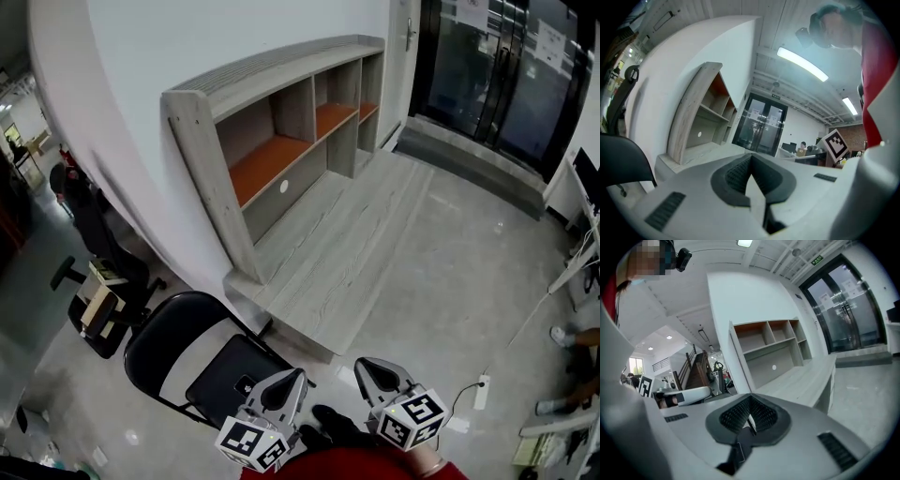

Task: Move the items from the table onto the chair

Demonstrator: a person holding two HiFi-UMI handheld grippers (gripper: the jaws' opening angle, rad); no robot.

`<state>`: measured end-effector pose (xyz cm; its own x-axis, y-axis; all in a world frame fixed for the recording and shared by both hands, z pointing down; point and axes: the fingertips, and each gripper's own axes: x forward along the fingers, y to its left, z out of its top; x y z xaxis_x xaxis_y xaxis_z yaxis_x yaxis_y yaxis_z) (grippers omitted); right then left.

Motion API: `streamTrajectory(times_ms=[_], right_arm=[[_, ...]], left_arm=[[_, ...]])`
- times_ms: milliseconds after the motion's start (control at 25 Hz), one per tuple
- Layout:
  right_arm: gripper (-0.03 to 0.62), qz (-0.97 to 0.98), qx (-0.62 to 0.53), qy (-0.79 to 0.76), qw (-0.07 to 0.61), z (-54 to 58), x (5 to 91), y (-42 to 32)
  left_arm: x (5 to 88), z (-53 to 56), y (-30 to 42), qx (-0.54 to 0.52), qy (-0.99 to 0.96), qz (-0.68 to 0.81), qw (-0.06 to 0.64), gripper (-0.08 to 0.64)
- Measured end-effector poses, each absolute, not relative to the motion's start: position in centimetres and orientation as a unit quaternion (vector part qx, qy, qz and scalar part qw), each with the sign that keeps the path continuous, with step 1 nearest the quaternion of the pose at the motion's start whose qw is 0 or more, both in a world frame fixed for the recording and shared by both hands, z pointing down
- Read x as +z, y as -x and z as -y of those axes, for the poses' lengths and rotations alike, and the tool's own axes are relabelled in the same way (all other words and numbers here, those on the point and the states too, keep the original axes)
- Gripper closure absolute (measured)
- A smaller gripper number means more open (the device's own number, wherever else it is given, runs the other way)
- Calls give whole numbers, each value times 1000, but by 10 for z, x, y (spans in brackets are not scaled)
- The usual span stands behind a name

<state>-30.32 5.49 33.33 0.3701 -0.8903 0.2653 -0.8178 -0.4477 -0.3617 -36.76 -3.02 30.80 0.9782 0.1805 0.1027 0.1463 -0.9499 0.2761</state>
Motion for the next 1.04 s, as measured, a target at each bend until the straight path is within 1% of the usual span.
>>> streamTrajectory(times_ms=[120,1040], right_arm=[[581,-509,-208,832,67,-63,332,308],[581,-515,-199,831,74,-60,336,292]], left_arm=[[305,23,369,62,-985,-89,130,551],[312,22,355,65,-986,-89,124,551]])
